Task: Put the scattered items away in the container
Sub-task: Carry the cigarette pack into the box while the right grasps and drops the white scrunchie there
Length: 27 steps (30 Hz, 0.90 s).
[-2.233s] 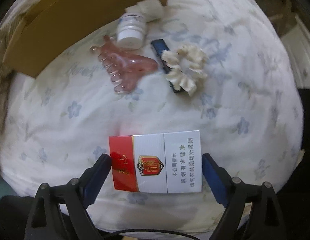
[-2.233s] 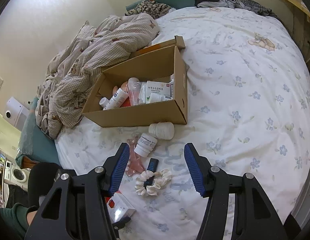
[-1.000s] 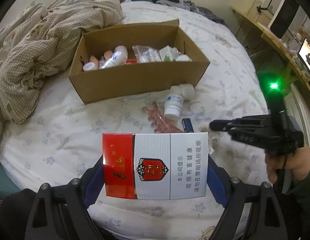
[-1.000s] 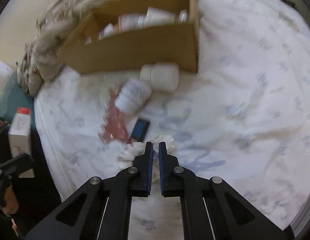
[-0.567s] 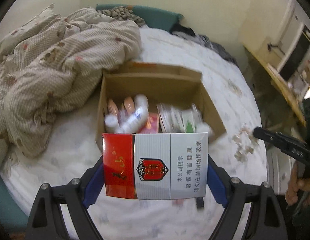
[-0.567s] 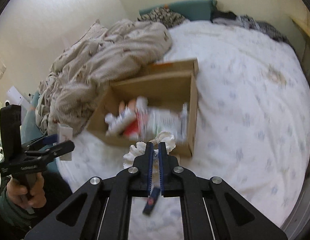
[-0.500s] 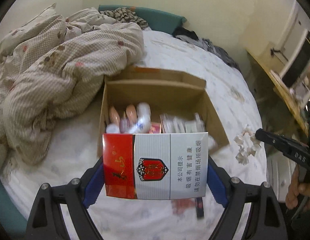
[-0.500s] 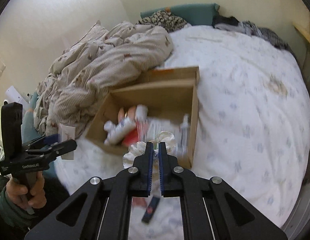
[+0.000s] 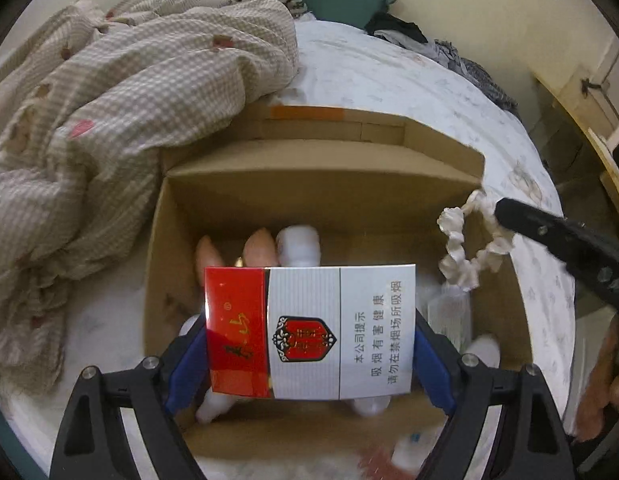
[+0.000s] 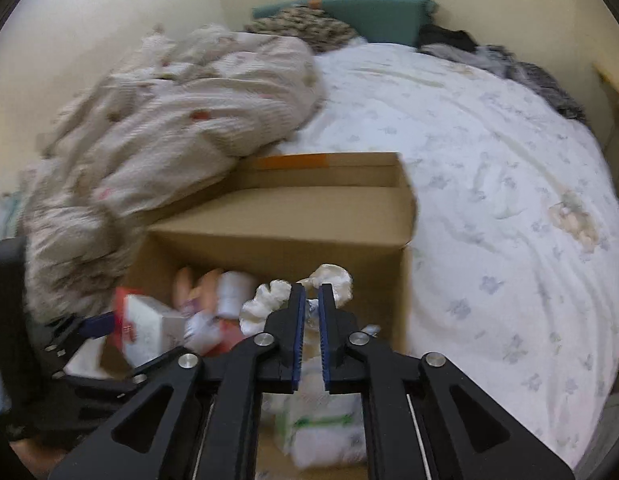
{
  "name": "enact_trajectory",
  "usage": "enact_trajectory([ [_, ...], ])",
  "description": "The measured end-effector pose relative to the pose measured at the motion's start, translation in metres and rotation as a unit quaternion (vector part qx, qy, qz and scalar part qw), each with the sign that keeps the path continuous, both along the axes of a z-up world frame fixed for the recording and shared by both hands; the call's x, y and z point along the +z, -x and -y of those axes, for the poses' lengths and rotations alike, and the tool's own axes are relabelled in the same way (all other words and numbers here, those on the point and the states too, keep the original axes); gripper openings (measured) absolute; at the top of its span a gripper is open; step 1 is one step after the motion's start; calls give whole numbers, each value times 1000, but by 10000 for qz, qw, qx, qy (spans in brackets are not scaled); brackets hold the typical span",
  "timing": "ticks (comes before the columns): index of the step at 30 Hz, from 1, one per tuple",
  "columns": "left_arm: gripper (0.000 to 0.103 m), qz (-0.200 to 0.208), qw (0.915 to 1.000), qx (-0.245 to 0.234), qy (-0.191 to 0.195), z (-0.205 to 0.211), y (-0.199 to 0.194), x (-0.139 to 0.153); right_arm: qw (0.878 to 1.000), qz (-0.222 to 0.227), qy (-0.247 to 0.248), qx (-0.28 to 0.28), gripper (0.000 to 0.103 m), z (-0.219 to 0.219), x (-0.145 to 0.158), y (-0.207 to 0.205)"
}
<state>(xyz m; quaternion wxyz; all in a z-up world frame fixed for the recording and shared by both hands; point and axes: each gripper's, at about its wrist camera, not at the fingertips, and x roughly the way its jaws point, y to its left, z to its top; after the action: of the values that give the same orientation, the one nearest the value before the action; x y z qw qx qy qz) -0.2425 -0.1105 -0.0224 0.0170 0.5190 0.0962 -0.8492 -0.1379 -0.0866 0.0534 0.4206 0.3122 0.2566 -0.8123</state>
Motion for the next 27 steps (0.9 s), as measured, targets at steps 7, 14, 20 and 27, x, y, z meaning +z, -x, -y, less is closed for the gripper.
enact_trajectory([
  [7,89,368,9992,-135,-22,-12,38,-13,9995,91,110,-270,40,4,11,18],
  [14,90,584,9981,-188,112,-22,53,-29,9995,107,274,-92,40,-27,21,13],
  [20,91,829,9963,-213,-8,-22,48,-36,9997,201,153,-45,40,-55,16,7],
  [27,91,624,9970,-273,-362,-8,5,-15,9993,384,-16,20,40,-102,-8,-15],
])
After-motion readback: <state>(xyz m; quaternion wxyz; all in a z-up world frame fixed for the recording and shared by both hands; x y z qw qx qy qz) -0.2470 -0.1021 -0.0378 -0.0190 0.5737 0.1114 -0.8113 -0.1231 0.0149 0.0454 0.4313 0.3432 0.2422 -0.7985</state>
